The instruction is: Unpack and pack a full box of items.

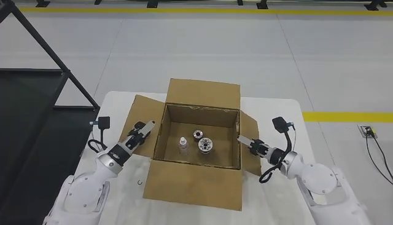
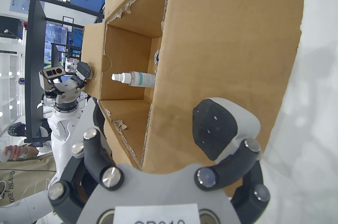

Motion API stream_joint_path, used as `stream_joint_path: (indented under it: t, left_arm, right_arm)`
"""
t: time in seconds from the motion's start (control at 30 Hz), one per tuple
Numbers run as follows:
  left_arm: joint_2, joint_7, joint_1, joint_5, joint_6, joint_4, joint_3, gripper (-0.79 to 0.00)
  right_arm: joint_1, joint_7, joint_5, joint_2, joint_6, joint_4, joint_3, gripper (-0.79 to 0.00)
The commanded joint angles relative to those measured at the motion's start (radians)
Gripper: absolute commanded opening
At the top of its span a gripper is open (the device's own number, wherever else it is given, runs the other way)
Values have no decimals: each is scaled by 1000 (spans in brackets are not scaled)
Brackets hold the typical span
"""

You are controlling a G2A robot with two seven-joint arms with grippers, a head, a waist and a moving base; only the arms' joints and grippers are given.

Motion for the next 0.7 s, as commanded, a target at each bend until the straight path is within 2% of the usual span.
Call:
stream_joint_path:
  t: [0.0,0.27,0.67]
  left_arm:
    - [1,13,7,-6,-12,-12,-5,0]
    - [2,60,35,-28,-65,-56,-24,0]
    - [5,40,34,-31,-71,-71,-26,0]
  right_arm:
    - [-14,-41,-2,0,-1,-42,5,0]
    - [-45,-123,-95,-5,22,-245,-57,0]
    - [-39,-136,-105,-8,38,-256,-82,0]
